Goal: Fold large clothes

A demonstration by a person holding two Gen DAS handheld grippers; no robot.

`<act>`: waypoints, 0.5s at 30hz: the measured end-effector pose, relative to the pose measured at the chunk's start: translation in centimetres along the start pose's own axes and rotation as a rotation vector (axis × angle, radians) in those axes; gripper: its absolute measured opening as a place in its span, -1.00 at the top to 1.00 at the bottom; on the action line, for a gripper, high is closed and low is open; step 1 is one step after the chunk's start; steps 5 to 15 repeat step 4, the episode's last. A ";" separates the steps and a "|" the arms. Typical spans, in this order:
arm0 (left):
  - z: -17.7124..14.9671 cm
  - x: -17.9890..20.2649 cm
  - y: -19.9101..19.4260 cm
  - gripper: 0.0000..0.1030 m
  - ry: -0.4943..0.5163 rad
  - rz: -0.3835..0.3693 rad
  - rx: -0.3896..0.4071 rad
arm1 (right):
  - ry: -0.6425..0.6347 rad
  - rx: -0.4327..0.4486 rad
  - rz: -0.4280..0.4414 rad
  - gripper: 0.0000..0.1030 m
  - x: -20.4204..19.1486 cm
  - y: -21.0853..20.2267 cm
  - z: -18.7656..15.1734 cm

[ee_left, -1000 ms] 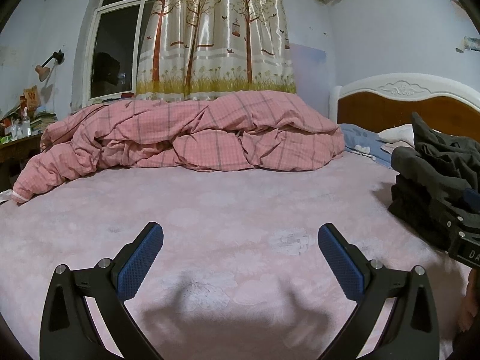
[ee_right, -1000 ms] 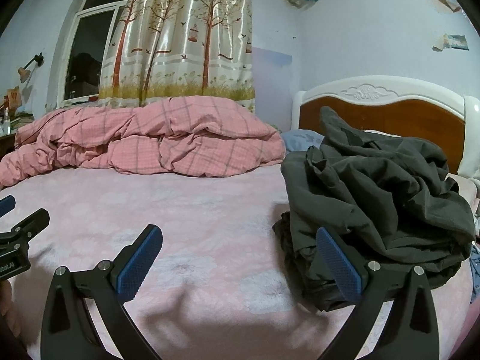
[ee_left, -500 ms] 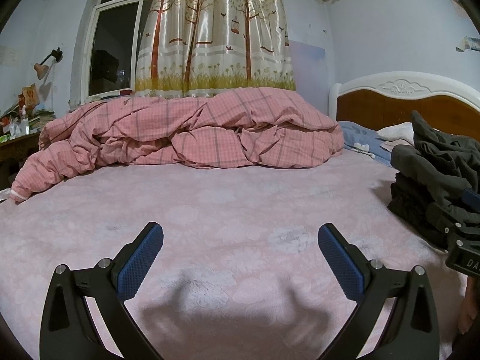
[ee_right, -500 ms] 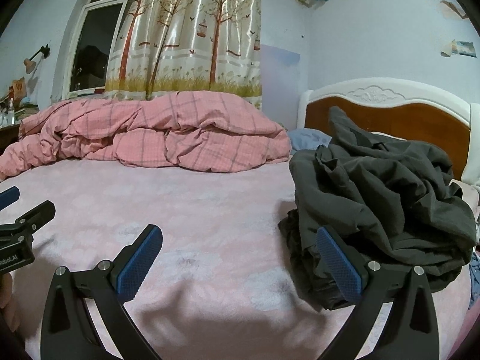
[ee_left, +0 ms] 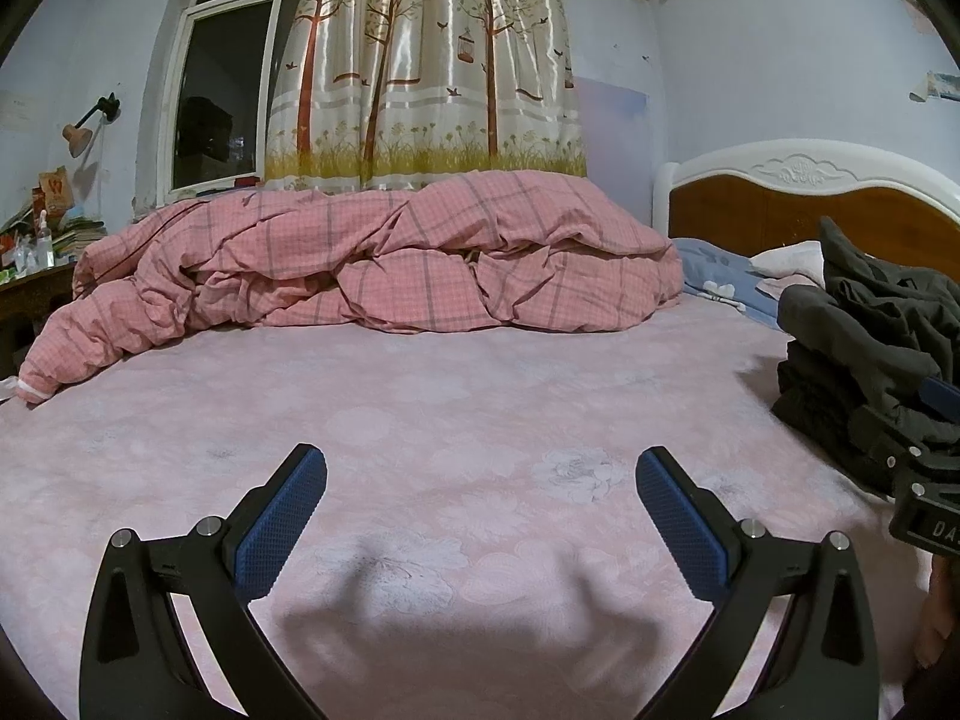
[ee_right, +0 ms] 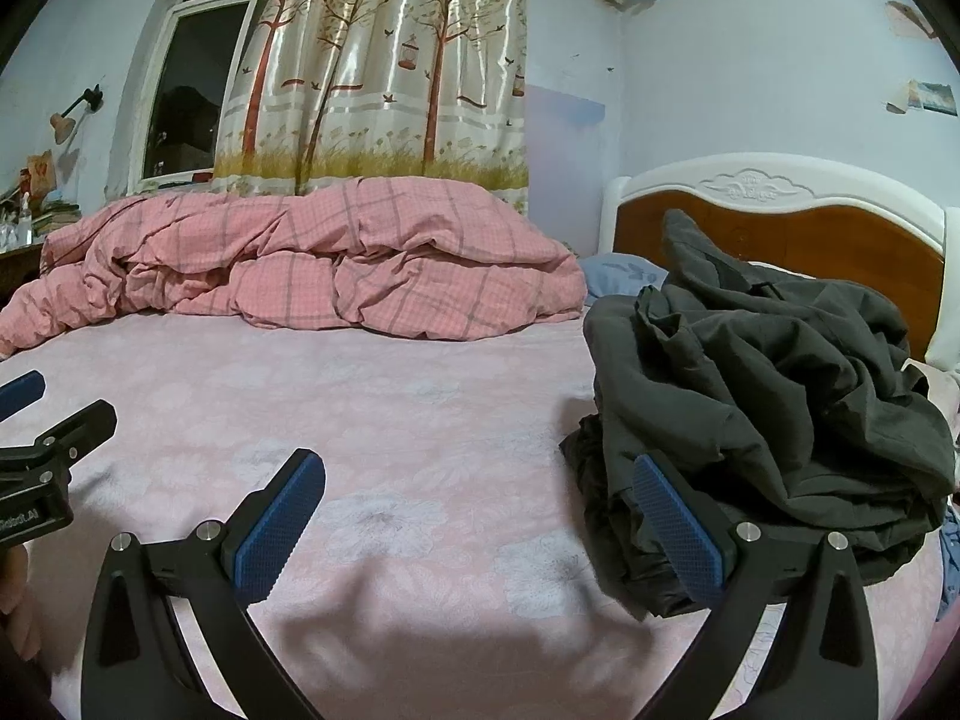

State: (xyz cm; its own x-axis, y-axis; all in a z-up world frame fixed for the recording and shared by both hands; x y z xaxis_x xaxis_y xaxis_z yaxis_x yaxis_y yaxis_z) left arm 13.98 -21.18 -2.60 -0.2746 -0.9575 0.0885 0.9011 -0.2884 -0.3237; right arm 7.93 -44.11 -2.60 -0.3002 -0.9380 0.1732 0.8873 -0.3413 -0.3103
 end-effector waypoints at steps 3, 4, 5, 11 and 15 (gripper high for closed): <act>0.1 0.0 0.0 -0.99 -0.002 -0.001 0.000 | -0.009 0.005 0.003 -0.99 -0.1 -0.2 0.0; 0.1 0.1 0.0 -0.99 -0.004 -0.012 0.000 | -0.012 0.005 0.004 -0.99 -0.2 -0.2 0.0; 0.1 0.1 0.0 -0.99 -0.004 -0.012 0.000 | -0.012 0.005 0.004 -0.99 -0.2 -0.2 0.0; 0.1 0.1 0.0 -0.99 -0.004 -0.012 0.000 | -0.012 0.005 0.004 -0.99 -0.2 -0.2 0.0; 0.1 0.1 0.0 -0.99 -0.004 -0.012 0.000 | -0.012 0.005 0.004 -0.99 -0.2 -0.2 0.0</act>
Point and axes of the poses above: each gripper's, at about its wrist camera, not at the fingertips, and y roughly the way its jaws point, x to its right, z to its top, the point moved 5 cm from there along y, roughly the way its jaws point, and after that the axes turned 5 degrees about -y, right-handed, at the moved point
